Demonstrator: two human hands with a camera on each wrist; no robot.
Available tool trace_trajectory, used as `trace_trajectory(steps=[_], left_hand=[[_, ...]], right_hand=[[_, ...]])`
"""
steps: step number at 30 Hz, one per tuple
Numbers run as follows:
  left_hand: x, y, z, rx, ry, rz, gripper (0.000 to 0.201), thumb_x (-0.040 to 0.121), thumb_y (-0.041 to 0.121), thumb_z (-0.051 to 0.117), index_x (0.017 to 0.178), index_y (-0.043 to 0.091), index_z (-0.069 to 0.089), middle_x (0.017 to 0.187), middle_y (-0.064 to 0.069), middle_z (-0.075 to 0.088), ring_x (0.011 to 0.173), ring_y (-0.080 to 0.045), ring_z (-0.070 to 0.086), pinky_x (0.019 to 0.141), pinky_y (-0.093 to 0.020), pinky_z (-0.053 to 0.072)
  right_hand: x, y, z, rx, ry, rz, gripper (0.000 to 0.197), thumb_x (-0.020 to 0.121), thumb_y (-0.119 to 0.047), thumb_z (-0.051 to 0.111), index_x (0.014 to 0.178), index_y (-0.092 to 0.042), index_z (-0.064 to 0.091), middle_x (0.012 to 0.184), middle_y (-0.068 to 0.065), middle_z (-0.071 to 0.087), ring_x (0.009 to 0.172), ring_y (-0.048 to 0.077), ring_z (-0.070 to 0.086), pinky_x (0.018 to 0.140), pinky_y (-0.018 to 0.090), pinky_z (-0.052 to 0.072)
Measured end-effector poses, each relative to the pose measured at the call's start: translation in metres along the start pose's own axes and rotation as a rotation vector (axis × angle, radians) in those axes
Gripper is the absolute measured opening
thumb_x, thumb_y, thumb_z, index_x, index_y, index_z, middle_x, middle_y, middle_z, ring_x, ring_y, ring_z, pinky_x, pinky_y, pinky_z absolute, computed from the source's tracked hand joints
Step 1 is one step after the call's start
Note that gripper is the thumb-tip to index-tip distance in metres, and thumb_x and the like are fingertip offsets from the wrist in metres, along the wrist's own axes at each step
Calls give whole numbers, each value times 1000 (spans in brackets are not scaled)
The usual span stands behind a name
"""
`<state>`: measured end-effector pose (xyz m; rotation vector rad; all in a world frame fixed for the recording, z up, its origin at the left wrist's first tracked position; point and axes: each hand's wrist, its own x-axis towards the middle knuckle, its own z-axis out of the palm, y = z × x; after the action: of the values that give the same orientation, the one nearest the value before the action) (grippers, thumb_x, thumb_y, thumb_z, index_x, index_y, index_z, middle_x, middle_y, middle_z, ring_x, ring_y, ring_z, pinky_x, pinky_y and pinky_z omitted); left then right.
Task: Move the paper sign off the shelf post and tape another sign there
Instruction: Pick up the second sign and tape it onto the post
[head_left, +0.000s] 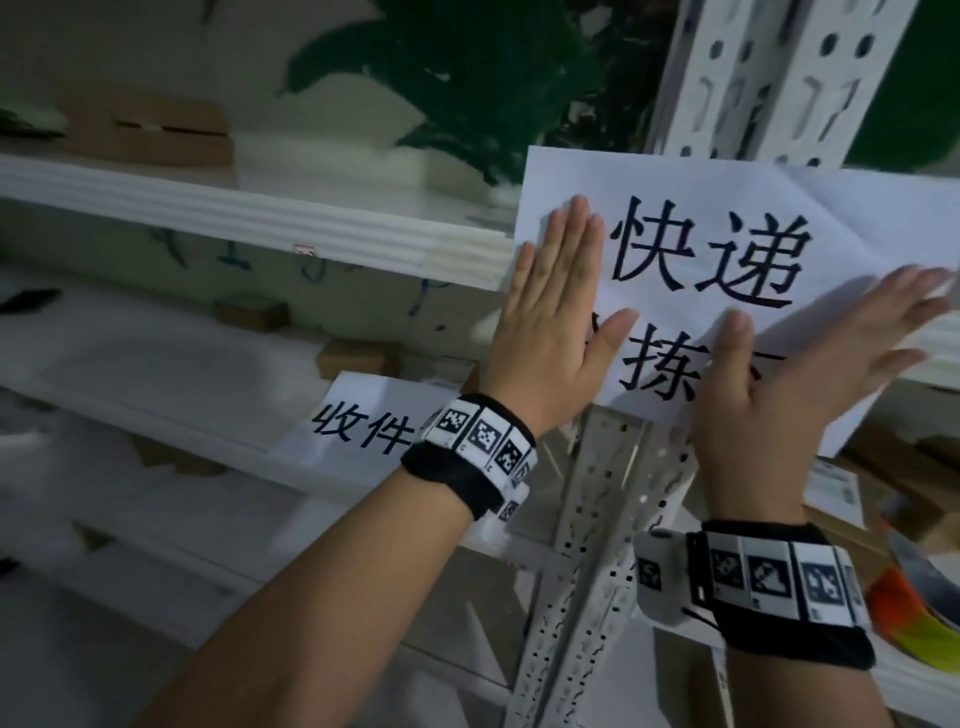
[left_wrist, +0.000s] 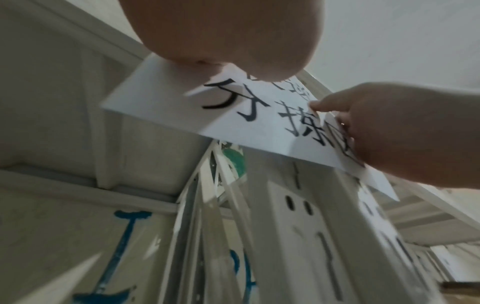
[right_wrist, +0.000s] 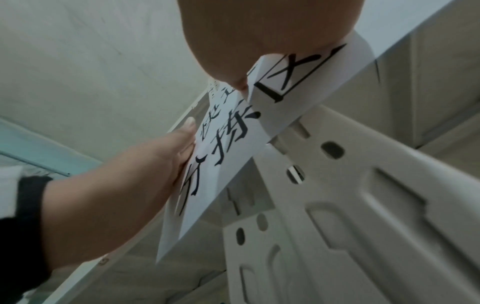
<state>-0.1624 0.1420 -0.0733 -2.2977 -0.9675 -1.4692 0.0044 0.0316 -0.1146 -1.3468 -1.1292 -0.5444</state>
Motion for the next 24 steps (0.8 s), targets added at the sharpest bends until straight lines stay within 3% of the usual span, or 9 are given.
trace_trajectory(steps=[2, 4, 9, 12, 15, 18, 20, 22, 24], left_hand=[[3, -8, 0, 50, -9, 38, 80, 110, 46, 35, 166, -4, 10, 177, -23, 3, 165, -34, 1, 135, -51, 2], [7, -11, 1, 70, 6, 39, 82, 110, 50, 33, 166, -5, 10, 176, -24, 3, 165, -35, 2, 135, -51, 3], [24, -51, -21, 171, 129, -171, 86, 104, 57, 4, 166, -3, 5, 176, -22, 1, 164, -35, 5, 134, -53, 2], [23, -86, -33, 345, 130, -193, 81, 109, 55, 13, 167, -1, 5, 177, -22, 4, 164, -41, 4, 132, -56, 0], [17, -103, -38, 346, 185, -302, 77, 113, 47, 26, 166, -1, 0, 176, -24, -2, 163, -45, -2, 132, -60, -1], [17, -75, -37, 186, 286, -378, 77, 113, 42, 26, 164, -10, 0, 171, -36, -7, 160, -52, -7, 131, -60, -8], [23, -35, -27, 113, 297, -239, 77, 112, 39, 30, 164, -11, 4, 170, -38, -6, 160, -54, -6, 129, -58, -11], [32, 1, -13, 108, 220, -105, 79, 111, 45, 25, 165, -9, 4, 172, -35, -5, 161, -51, -5, 130, -58, -9], [38, 16, -3, 141, 174, -117, 87, 108, 55, 21, 164, -10, 4, 172, -35, -3, 162, -49, -3, 132, -61, -4]], right_hand=[[40, -16, 26, -19, 48, 20, 89, 109, -41, 50, 163, 15, 4, 169, 38, -4, 158, 56, -6, 127, 64, -7], [48, -14, 36, -95, 70, -2, 93, 106, -44, 46, 162, 17, 3, 168, 40, -4, 157, 57, -4, 127, 64, -6], [44, -8, 39, -198, 126, 16, 97, 102, -48, 47, 160, 19, 6, 167, 41, 2, 158, 56, 2, 129, 61, -1], [41, -8, 36, -261, 112, -20, 96, 104, -51, 43, 160, 19, 8, 167, 41, 3, 159, 55, 4, 130, 58, 0], [41, -8, 32, -280, 90, -29, 96, 104, -50, 46, 162, 16, 9, 169, 38, 4, 160, 51, 6, 131, 58, 3], [41, -13, 28, -295, 77, 9, 93, 108, -52, 43, 164, 12, 6, 172, 33, 0, 162, 47, 2, 132, 59, 3], [42, -23, 30, -267, 87, 62, 89, 111, -51, 40, 165, 10, 3, 172, 31, -5, 163, 45, -4, 131, 60, -1], [47, -34, 35, -237, 108, 63, 85, 112, -48, 37, 165, 9, 3, 172, 32, -6, 162, 45, -6, 131, 59, -4], [55, -38, 39, -259, 114, 43, 88, 111, -52, 38, 165, 9, 5, 172, 32, -5, 162, 45, -5, 132, 58, -5]])
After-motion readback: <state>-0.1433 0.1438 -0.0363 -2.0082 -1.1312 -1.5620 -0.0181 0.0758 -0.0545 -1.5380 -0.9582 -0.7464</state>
